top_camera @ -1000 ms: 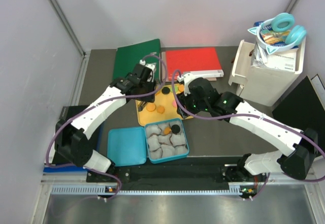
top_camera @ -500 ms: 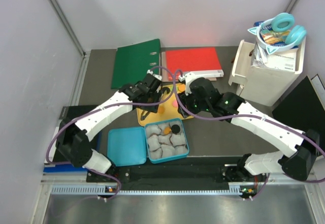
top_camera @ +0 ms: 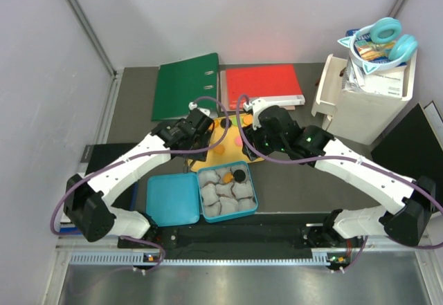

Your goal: Pack the cookies

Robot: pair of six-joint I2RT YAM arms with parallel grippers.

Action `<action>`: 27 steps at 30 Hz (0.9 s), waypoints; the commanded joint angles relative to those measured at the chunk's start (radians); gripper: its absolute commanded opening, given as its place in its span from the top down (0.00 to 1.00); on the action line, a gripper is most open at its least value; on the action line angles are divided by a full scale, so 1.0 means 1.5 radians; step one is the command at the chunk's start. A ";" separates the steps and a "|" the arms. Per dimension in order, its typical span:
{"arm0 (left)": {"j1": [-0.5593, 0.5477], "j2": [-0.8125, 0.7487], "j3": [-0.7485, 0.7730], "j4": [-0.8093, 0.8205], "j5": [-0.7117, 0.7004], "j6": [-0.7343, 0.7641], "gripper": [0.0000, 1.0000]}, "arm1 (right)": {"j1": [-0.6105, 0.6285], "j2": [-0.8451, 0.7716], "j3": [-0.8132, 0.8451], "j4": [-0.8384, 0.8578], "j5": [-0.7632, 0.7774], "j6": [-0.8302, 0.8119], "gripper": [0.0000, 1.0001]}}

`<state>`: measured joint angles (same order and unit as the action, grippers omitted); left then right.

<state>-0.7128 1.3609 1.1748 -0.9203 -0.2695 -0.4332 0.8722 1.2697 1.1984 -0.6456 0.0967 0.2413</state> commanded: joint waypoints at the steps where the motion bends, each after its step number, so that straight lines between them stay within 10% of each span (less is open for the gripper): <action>1: -0.025 -0.014 0.012 0.012 0.003 -0.018 0.47 | -0.008 -0.019 0.004 0.009 0.002 0.012 0.41; 27: -0.087 0.073 -0.021 0.063 0.009 -0.036 0.47 | -0.008 -0.062 -0.025 -0.009 0.022 0.023 0.41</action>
<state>-0.8406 1.4609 1.1381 -0.8692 -0.2672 -0.4858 0.8711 1.2118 1.1645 -0.6781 0.1165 0.2661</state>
